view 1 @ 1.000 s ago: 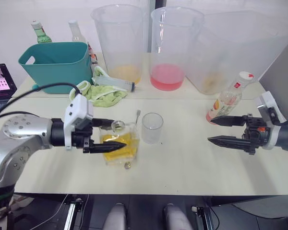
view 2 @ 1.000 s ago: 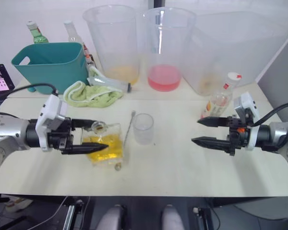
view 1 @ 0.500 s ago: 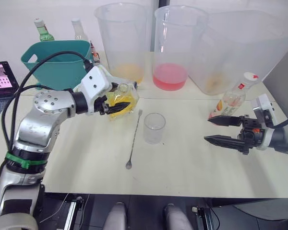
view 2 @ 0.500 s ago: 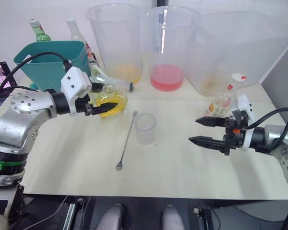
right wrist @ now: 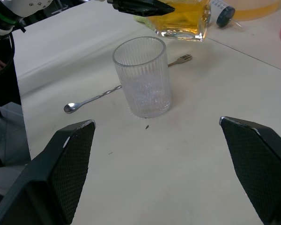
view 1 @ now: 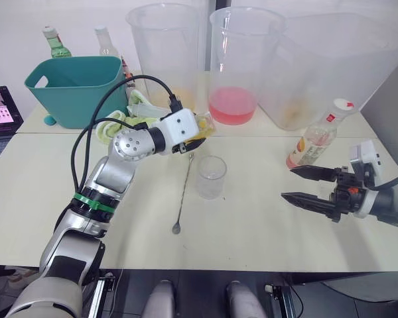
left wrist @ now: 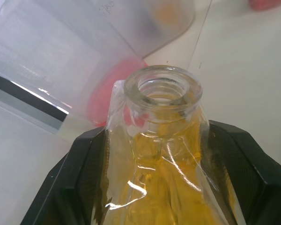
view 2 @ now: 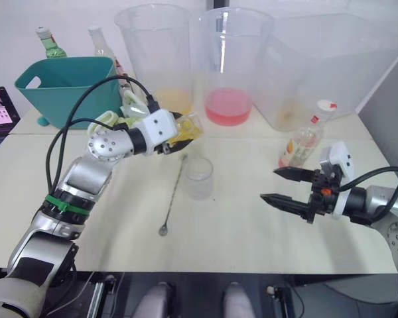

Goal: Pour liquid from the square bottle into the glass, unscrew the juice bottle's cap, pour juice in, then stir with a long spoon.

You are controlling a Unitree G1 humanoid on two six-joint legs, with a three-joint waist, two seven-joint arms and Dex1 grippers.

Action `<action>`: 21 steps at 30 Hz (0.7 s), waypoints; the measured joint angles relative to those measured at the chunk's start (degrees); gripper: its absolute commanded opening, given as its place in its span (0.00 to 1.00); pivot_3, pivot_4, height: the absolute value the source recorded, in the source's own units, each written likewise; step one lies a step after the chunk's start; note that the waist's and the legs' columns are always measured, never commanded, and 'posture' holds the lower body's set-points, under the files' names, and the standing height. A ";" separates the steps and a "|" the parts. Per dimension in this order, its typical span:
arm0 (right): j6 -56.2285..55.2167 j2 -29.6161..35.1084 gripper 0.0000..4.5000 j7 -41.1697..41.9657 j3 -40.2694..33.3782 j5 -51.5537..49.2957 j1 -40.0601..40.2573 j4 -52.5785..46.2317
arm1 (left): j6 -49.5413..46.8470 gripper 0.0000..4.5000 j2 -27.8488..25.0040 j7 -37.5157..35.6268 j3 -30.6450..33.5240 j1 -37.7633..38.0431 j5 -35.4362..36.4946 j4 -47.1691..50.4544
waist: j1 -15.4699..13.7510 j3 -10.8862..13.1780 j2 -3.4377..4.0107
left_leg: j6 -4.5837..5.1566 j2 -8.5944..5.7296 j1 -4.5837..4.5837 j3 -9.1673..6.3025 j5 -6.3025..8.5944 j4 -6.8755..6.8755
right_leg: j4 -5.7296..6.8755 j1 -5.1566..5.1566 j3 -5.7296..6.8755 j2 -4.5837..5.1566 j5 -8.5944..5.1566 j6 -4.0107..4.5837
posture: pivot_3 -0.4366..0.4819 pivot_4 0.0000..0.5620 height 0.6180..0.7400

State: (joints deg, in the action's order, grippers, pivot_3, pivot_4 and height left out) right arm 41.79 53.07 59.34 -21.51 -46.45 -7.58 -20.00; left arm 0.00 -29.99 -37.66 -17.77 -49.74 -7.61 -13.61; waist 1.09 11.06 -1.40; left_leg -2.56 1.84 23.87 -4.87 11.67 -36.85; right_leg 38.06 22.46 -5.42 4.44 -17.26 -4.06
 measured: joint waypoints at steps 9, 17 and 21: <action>-0.01 -0.70 1.00 -2.66 -1.63 -1.03 2.81 -2.95 | 16.53 0.62 1.05 4.71 -0.31 0.24 -6.76 -3.09 | -0.42 0.00 0.00 | -0.01 -0.04 0.04 0.00 -0.01 -0.07 | -0.01 -0.02 0.00 0.03 0.04 -0.06 | 0.48 0.27 0.94; -0.02 -1.39 1.00 -4.46 -1.61 -1.05 3.02 -3.14 | 22.33 0.62 1.56 7.72 -0.30 0.34 -9.64 -6.09 | -0.27 0.00 0.00 | -0.01 -0.05 0.03 -0.01 -0.01 -0.06 | 0.01 -0.02 0.01 0.03 0.04 -0.06 | 0.48 0.27 0.94; -0.02 -1.39 1.00 -4.60 -1.59 -1.05 2.91 -3.13 | 25.02 0.62 1.25 9.26 -0.30 1.28 -11.46 -6.13 | -0.29 0.00 0.00 | -0.01 -0.04 0.03 -0.01 -0.01 -0.06 | 0.02 -0.02 0.00 0.03 0.04 -0.06 | 0.48 0.27 0.94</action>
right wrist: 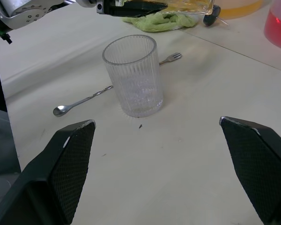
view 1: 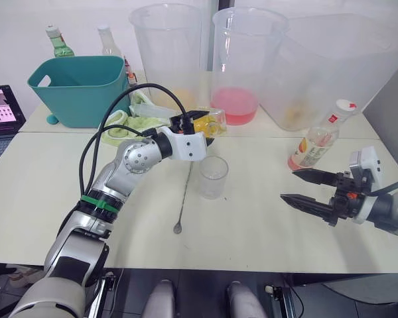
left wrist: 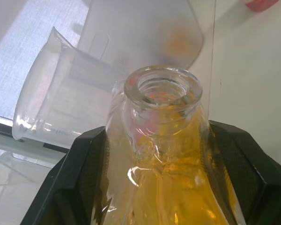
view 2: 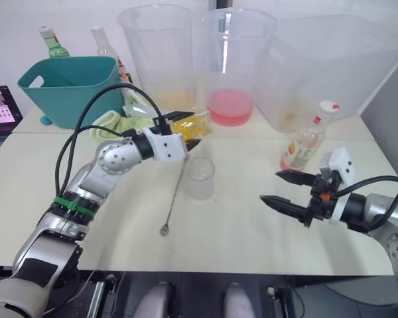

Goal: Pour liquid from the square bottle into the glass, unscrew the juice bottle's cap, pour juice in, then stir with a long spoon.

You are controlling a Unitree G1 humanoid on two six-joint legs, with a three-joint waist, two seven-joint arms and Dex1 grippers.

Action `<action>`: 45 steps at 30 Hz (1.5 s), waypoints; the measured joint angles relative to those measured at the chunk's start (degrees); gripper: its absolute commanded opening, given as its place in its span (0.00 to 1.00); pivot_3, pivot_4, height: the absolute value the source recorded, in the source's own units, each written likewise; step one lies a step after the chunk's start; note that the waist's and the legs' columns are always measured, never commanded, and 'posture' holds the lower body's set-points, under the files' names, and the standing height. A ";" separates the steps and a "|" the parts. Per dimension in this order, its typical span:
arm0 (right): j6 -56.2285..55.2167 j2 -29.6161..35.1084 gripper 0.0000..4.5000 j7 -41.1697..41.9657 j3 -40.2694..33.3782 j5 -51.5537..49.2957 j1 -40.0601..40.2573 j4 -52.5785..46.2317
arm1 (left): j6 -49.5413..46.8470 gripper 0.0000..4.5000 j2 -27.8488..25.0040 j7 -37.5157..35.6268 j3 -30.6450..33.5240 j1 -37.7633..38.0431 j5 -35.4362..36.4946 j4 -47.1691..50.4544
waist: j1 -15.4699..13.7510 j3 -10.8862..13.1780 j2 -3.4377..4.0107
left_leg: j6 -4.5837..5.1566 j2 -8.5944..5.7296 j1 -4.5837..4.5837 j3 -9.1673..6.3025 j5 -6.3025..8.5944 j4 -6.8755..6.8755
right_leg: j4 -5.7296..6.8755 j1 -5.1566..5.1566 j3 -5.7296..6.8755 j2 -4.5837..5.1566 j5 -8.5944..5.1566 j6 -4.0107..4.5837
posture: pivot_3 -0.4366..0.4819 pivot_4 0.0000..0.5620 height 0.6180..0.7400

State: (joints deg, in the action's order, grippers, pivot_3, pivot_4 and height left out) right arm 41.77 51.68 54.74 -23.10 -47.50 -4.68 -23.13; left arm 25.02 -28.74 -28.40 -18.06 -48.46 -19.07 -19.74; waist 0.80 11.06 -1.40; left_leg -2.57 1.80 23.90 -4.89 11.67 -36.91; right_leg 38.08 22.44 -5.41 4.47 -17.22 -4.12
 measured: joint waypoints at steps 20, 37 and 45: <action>0.00 0.00 1.00 -0.90 0.48 0.06 -1.51 0.05 | 10.83 0.62 -2.52 7.92 -0.23 0.48 -12.62 -4.24 | -0.02 0.00 0.00 | 0.00 0.00 0.00 0.00 0.00 -0.01 | 0.01 0.00 0.01 0.01 0.01 0.00 | 0.48 0.27 0.94; 0.00 0.00 1.00 -1.60 0.48 0.06 -1.52 -0.02 | 14.91 0.62 -2.69 11.44 -1.37 0.39 -19.18 -4.51 | -0.02 0.00 0.00 | 0.00 -0.01 0.00 0.00 0.00 -0.01 | 0.03 0.00 0.01 0.01 0.01 0.00 | 0.48 0.27 0.94; 0.00 0.00 1.00 -1.71 0.48 0.06 -1.52 -0.02 | 15.73 0.62 -3.09 13.78 -1.43 0.37 -22.28 -4.47 | -0.02 0.00 0.00 | 0.00 -0.01 0.00 0.00 0.00 -0.01 | 0.03 0.00 0.01 0.01 0.01 0.00 | 0.48 0.27 0.94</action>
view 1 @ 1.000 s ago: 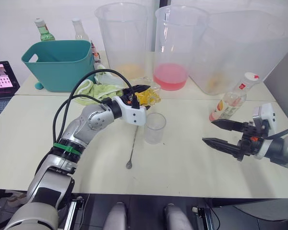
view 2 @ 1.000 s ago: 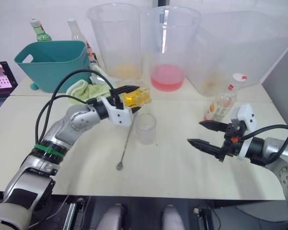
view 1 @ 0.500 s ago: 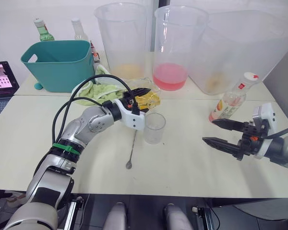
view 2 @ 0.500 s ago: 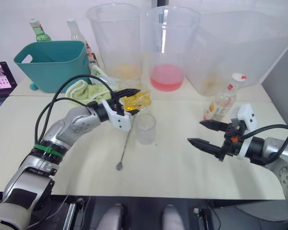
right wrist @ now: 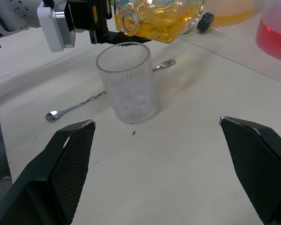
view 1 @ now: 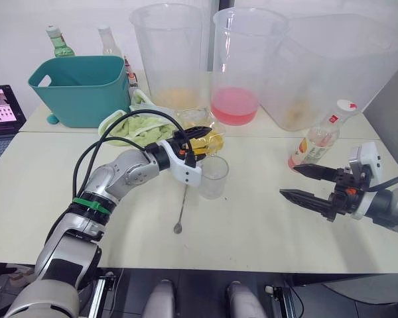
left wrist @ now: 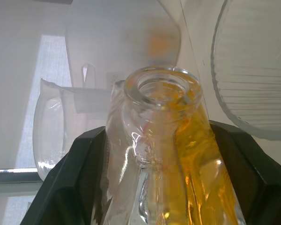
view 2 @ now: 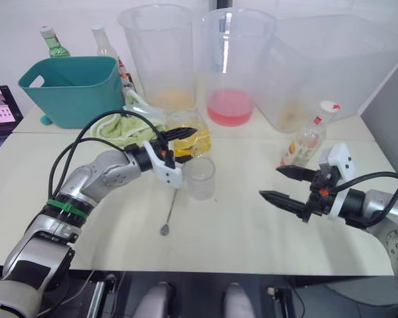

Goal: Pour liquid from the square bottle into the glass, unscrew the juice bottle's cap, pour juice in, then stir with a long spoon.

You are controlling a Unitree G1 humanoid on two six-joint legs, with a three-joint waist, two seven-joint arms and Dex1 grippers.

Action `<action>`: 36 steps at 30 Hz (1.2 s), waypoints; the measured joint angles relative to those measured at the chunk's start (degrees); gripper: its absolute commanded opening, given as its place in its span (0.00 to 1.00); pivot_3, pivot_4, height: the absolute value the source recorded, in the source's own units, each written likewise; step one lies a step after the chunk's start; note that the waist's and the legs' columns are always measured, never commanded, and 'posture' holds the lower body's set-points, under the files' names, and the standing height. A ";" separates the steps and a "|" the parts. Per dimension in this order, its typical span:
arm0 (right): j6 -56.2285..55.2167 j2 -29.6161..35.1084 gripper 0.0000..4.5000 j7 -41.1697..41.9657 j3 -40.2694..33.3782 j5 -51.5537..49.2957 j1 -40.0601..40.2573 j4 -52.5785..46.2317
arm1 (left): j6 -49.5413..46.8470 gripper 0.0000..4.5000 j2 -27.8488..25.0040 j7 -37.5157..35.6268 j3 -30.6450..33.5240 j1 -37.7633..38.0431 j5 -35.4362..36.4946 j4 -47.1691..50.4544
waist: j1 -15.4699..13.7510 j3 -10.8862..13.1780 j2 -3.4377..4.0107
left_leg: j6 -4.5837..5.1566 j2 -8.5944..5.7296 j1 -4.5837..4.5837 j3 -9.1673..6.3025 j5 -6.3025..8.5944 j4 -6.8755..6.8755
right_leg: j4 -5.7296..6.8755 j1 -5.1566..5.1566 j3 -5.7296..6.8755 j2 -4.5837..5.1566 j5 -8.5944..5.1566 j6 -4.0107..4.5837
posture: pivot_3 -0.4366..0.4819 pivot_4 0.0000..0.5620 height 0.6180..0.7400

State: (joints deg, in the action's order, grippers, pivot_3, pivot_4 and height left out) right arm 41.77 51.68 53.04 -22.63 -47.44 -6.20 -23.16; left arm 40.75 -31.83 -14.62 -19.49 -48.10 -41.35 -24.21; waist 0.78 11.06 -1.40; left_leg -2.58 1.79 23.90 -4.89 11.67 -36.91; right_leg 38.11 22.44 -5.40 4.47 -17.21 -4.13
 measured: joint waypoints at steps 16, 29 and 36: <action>-0.03 0.00 1.00 0.02 1.08 -0.02 -1.81 0.10 | 2.21 0.62 -1.37 6.32 -0.66 -1.46 -6.70 0.00 | 0.02 0.00 0.00 | 0.00 0.00 0.00 0.00 0.00 0.00 | 0.01 0.00 0.00 0.00 0.00 0.00 | 0.48 0.27 0.94; -0.03 0.00 1.00 0.30 1.39 0.01 -2.16 0.21 | 2.71 0.62 -1.45 7.95 -0.72 -1.49 -8.15 0.00 | 0.00 0.00 0.00 | 0.00 -0.01 0.00 0.00 0.00 -0.01 | 0.01 0.00 0.01 0.01 0.01 0.00 | 0.48 0.27 0.94; -0.03 0.00 1.00 0.40 1.48 0.02 -2.16 0.25 | 2.77 0.62 -1.46 8.49 -0.73 -1.60 -8.28 0.00 | 0.00 0.00 0.00 | 0.00 -0.01 0.00 0.00 0.00 -0.01 | 0.02 0.00 0.01 0.01 0.01 0.00 | 0.48 0.27 0.94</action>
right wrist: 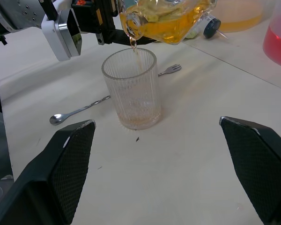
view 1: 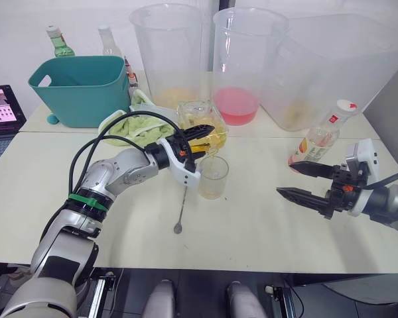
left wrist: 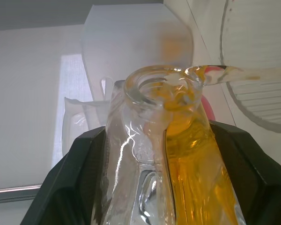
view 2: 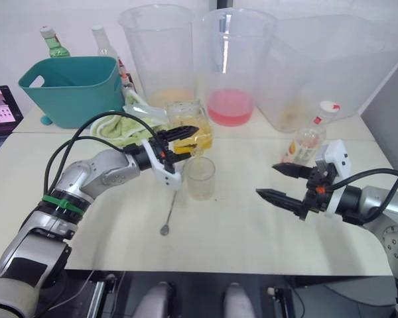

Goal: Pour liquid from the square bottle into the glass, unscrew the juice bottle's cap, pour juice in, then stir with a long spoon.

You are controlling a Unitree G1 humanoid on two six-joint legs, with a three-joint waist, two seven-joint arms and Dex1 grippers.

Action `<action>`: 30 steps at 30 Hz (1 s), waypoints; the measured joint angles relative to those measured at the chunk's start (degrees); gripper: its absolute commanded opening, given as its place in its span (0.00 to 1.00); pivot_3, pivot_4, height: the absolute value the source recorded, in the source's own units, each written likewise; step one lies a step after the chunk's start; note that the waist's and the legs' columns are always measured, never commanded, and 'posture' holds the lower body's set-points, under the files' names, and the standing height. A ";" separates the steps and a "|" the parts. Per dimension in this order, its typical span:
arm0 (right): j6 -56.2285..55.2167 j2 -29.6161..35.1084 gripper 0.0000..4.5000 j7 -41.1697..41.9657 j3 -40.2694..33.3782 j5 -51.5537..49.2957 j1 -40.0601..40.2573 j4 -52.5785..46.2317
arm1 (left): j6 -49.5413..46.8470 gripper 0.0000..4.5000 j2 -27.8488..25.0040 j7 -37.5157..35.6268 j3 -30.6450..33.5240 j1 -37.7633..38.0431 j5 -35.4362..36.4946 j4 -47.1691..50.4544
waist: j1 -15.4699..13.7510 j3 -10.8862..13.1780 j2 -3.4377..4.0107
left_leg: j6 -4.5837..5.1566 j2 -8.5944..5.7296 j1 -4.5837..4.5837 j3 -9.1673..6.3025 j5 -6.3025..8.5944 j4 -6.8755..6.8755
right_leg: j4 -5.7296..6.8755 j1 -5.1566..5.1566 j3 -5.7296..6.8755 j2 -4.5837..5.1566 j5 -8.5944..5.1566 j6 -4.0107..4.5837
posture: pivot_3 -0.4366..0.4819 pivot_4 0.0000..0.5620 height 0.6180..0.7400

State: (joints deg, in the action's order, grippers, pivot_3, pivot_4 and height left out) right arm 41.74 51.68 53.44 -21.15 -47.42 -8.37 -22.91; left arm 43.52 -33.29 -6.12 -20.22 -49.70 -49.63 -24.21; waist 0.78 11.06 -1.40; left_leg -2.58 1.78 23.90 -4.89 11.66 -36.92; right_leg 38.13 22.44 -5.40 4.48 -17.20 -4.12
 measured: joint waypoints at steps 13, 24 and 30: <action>0.00 0.00 1.00 0.00 0.21 0.06 -0.10 0.02 | 0.09 0.62 -0.16 0.47 -1.06 -0.95 -1.17 0.35 | 0.00 0.00 0.00 | 0.00 0.00 0.00 0.00 0.00 0.00 | 0.00 0.00 0.00 0.00 0.00 0.00 | 0.48 0.27 0.94; 0.00 0.00 1.00 0.15 0.69 0.08 -1.51 0.20 | -1.61 0.62 0.53 -4.60 -1.15 -1.31 4.47 0.98 | 0.03 0.00 0.01 | 0.00 0.00 -0.01 0.00 0.00 0.00 | 0.04 0.00 0.00 0.00 0.00 0.00 | 0.48 0.27 0.94; 0.00 0.01 1.00 0.57 2.02 0.21 -2.11 1.37 | -6.21 0.62 0.91 -12.99 -0.77 0.07 13.65 1.70 | 0.15 0.00 0.00 | 0.00 0.01 -0.02 0.00 0.00 -0.01 | 0.06 0.01 0.00 0.00 0.00 0.00 | 0.48 0.27 0.94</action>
State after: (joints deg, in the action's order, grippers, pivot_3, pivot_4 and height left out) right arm 41.74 51.69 54.01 -19.13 -47.21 -10.47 -21.53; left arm 37.31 -32.38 -19.11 -20.99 -49.63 -35.98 -22.50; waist 0.92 11.05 -1.40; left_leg -2.58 1.79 23.88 -4.89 11.66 -36.92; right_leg 38.18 22.44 -5.39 4.48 -17.20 -4.12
